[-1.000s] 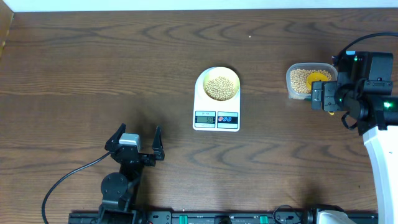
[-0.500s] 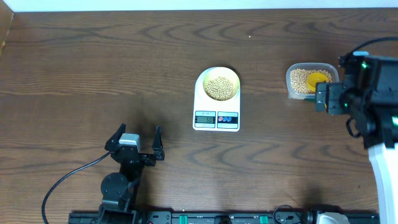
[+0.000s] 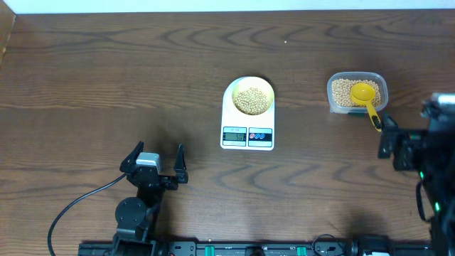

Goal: Scoop item into bowl and weigh 50g on scale

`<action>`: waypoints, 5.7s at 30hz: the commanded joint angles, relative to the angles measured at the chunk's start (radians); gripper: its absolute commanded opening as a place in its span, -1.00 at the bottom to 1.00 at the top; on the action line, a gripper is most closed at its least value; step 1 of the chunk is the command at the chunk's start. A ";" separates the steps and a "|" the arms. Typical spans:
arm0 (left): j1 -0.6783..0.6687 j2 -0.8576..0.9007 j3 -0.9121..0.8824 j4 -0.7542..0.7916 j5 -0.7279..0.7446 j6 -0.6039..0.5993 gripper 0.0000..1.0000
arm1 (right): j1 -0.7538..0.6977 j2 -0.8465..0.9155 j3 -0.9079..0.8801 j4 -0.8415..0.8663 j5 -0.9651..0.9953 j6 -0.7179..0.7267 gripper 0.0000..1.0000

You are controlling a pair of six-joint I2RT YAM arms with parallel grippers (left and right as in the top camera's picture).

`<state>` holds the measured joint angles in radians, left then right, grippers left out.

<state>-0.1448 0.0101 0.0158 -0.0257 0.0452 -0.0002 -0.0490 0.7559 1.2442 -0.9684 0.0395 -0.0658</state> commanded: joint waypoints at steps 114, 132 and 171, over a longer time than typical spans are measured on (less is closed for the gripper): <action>0.005 -0.006 -0.012 -0.045 -0.035 0.006 1.00 | 0.069 -0.750 -1.239 0.892 -0.020 -0.121 0.98; 0.005 -0.006 -0.012 -0.045 -0.035 0.006 1.00 | 0.069 -0.750 -1.239 0.904 0.079 -0.076 0.98; 0.005 -0.006 -0.012 -0.045 -0.035 0.006 1.00 | 0.077 -0.750 -1.239 0.912 0.156 -0.025 0.99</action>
<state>-0.1448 0.0101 0.0193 -0.0299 0.0406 -0.0002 0.0242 0.0109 0.0067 -0.0540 0.1772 -0.1013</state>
